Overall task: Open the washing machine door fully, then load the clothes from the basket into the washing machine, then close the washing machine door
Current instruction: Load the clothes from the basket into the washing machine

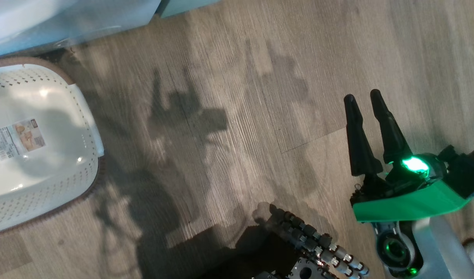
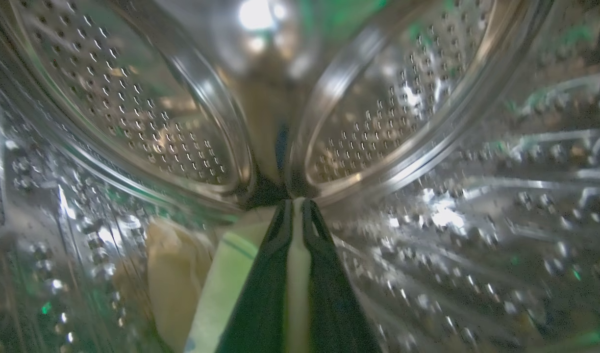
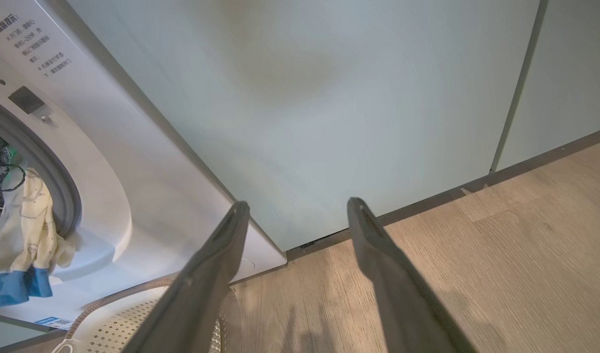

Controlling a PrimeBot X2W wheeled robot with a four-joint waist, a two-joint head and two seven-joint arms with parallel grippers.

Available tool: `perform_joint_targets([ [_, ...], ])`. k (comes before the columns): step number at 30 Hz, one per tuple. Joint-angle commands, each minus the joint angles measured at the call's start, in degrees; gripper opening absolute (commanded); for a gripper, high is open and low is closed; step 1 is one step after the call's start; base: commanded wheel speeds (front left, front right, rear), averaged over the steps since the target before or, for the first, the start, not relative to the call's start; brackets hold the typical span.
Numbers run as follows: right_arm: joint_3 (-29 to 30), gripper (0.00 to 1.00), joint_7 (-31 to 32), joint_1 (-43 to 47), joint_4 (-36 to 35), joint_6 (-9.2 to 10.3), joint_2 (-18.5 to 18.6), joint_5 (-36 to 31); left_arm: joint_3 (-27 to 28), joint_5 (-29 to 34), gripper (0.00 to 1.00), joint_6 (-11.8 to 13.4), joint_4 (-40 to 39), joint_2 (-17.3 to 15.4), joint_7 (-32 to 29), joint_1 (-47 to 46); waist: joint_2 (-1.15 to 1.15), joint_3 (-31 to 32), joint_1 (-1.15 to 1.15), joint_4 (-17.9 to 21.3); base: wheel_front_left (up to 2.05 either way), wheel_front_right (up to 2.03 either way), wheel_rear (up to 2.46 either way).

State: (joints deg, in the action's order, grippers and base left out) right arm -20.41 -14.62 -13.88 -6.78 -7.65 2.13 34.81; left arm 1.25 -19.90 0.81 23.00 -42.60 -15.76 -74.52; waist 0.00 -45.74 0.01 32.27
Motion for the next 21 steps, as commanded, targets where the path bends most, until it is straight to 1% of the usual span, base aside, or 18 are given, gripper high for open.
perform_joint_targets([
  [1,-0.68,1.00,-0.38,1.20,-1.80,0.16,0.75,0.61,1.15,0.80,0.00,0.48,-1.96,-3.07,1.70,-2.83,0.00,-0.23,-0.01,0.01,0.00,0.00,0.00],
  [7,-2.81,1.00,-0.38,1.66,-2.62,0.16,0.75,0.71,-0.64,3.99,0.00,1.48,0.50,-1.33,14.64,-9.55,0.00,-1.19,-0.01,-0.15,0.00,0.00,0.00],
  [9,-3.03,1.00,-0.38,1.74,-2.89,0.16,0.75,0.84,-1.43,4.61,0.00,1.32,2.18,-0.84,17.27,-10.99,0.00,-1.40,-0.01,-0.28,0.00,0.00,0.00],
  [11,-3.09,1.00,-0.38,1.75,-3.07,0.16,0.75,0.98,-2.26,4.97,0.00,1.03,4.13,-0.42,18.43,-11.82,0.00,-1.56,-0.01,-0.41,0.00,0.00,0.00],
  [13,-3.00,1.00,-0.38,1.69,-3.15,0.16,0.75,1.05,-2.79,4.90,0.00,0.71,6.27,-0.12,18.52,-11.62,0.00,-1.73,-0.01,-0.59,0.00,0.00,0.00],
  [15,-2.64,1.00,-0.38,1.52,-3.17,0.16,0.75,1.10,-2.93,4.20,0.00,0.33,8.44,0.18,17.31,-11.13,0.00,-1.87,-0.01,-0.78,0.00,0.00,0.00],
  [16,-2.20,1.00,-0.38,1.31,-3.07,0.16,0.75,1.06,-3.78,4.39,0.00,-0.18,9.95,-0.07,15.61,-10.36,0.00,-1.99,-0.01,-0.97,0.00,0.00,0.00],
  [21,-1.79,1.00,-0.38,0.70,-2.40,0.16,0.75,0.99,-5.16,4.25,0.00,-0.87,12.27,-0.60,10.34,-8.43,0.00,-1.94,-0.01,-1.21,0.00,0.00,0.00],
])
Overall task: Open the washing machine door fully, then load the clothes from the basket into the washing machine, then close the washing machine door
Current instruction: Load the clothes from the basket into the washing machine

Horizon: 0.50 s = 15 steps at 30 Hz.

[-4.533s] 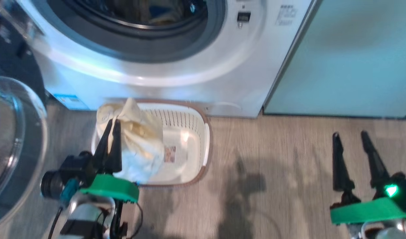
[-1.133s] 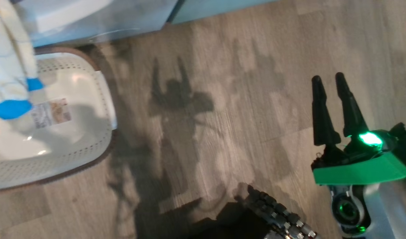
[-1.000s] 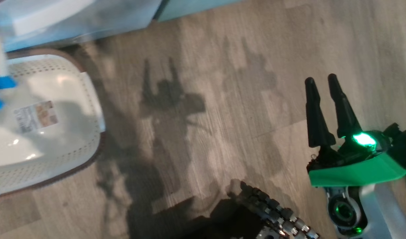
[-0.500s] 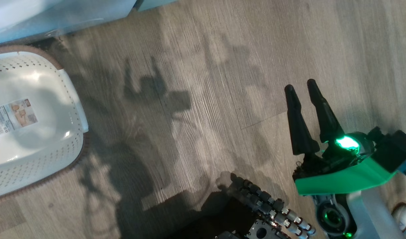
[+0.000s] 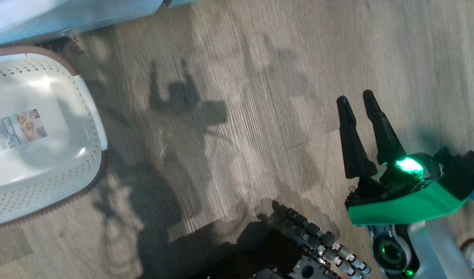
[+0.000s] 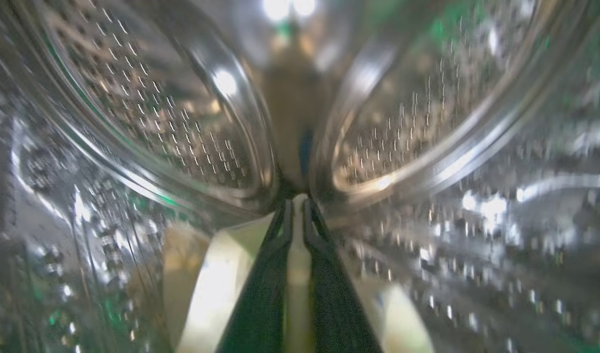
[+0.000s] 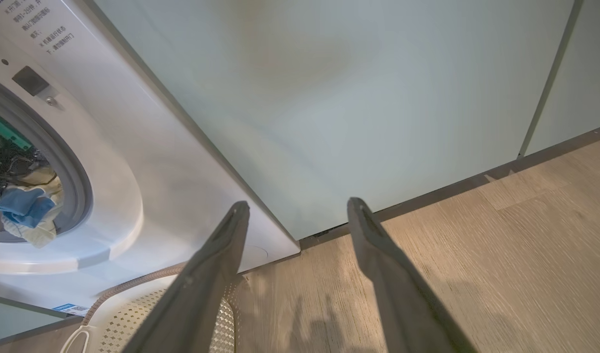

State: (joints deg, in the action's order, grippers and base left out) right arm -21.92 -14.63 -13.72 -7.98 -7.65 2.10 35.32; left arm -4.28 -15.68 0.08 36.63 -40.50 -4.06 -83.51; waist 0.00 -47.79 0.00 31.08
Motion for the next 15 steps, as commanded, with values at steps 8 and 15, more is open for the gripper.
perform_joint_targets([
  [8,0.20,1.00,-0.37,-1.31,0.21,0.16,0.77,-0.48,0.04,-1.48,1.00,0.01,-2.38,-1.89,-3.47,4.52,0.00,1.70,0.00,-0.98,0.00,0.00,0.00],
  [15,2.60,1.00,-0.37,-1.18,0.76,0.16,0.77,-2.72,-0.33,-2.20,1.00,0.90,-3.24,0.06,-0.98,9.82,0.00,4.36,0.00,-3.71,0.00,0.00,0.00],
])
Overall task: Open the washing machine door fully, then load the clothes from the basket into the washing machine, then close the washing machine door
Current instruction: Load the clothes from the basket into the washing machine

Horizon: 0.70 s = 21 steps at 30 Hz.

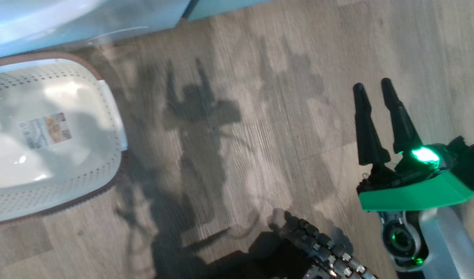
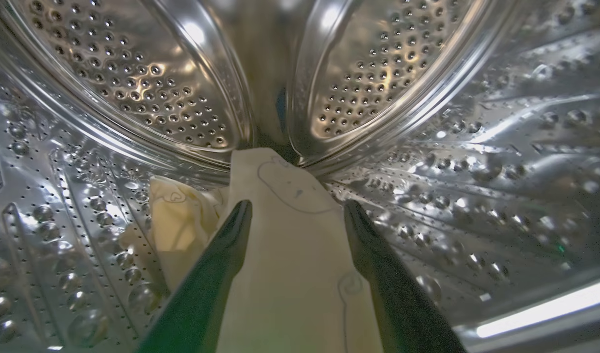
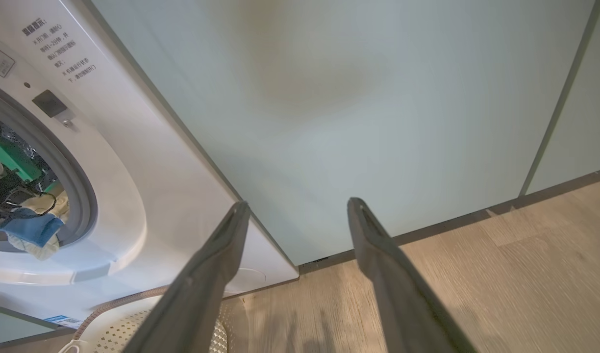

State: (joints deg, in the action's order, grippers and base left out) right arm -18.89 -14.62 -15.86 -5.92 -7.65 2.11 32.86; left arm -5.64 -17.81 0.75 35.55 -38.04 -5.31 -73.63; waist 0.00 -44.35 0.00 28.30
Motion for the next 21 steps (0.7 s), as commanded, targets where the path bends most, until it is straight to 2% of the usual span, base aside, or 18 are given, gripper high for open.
perform_joint_targets([
  [1,-0.01,1.00,-0.38,1.05,-1.26,0.16,0.76,-0.62,1.08,-0.28,1.00,0.40,-2.39,-2.04,0.86,0.94,0.00,1.36,0.00,-1.43,0.00,0.00,0.00],
  [6,2.18,1.00,-0.38,1.95,-0.71,0.16,0.76,-2.76,0.97,-0.50,1.00,1.46,-4.83,-0.52,5.30,7.05,0.00,3.94,0.00,-4.19,0.00,0.00,0.00],
  [13,4.88,1.00,-0.38,3.47,-0.33,0.16,0.76,-6.09,2.58,-3.12,1.00,4.07,-12.32,3.89,12.17,19.56,0.00,8.00,0.00,-8.59,0.00,0.00,0.00],
  [21,6.54,1.00,-0.38,4.74,0.31,0.16,0.76,-9.47,4.57,-4.60,1.00,9.91,-28.08,8.74,15.87,38.02,0.00,12.97,0.00,-12.21,0.00,0.00,0.00],
])
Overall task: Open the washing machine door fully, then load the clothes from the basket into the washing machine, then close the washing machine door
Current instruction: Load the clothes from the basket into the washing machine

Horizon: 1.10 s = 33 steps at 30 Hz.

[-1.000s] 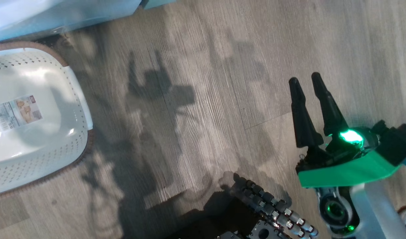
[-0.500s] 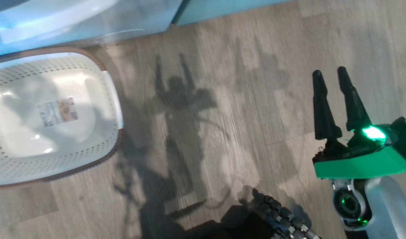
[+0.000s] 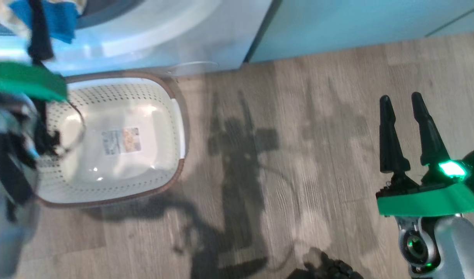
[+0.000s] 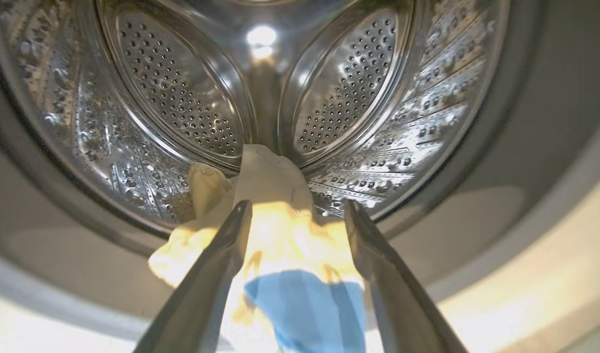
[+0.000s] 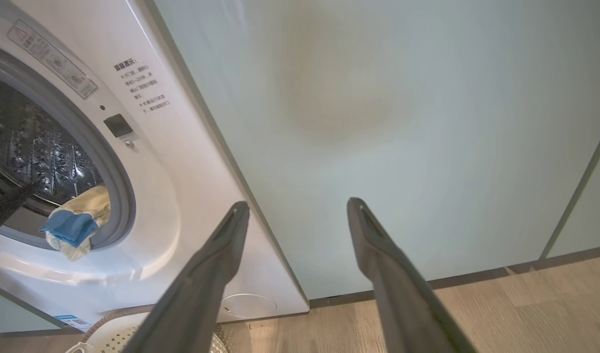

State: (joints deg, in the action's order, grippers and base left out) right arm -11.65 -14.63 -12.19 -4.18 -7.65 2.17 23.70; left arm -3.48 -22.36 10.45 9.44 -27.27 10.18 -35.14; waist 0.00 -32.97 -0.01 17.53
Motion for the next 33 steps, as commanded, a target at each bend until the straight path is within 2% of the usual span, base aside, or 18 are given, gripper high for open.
perform_joint_targets([
  [1,-0.50,1.00,-0.37,1.26,-1.28,0.16,0.71,-0.76,2.38,0.06,1.00,1.13,-4.17,-1.29,0.54,1.78,0.00,2.18,0.01,-1.88,0.00,0.00,0.00],
  [8,0.34,1.00,-0.37,3.11,0.30,0.16,0.71,-4.13,-0.51,2.71,1.00,6.49,-15.75,3.10,0.57,15.66,0.00,6.41,0.01,-5.26,0.00,0.00,0.00],
  [13,0.51,1.00,-0.37,6.19,2.22,0.16,0.71,-7.38,-3.00,2.88,1.00,8.43,-19.62,6.19,0.58,23.13,0.00,10.33,0.01,-8.09,0.00,0.00,0.00],
  [23,0.44,1.00,-0.37,10.90,4.57,0.16,0.71,-10.58,-5.48,1.72,1.00,9.88,-20.49,9.51,1.35,33.18,0.00,18.31,0.01,-11.68,0.00,0.00,0.00],
  [33,-0.45,1.00,-0.37,13.86,5.47,0.16,0.71,-11.05,-7.11,0.55,1.00,10.40,-19.43,11.23,1.72,39.39,0.00,24.04,0.01,-13.45,0.00,0.00,0.00],
])
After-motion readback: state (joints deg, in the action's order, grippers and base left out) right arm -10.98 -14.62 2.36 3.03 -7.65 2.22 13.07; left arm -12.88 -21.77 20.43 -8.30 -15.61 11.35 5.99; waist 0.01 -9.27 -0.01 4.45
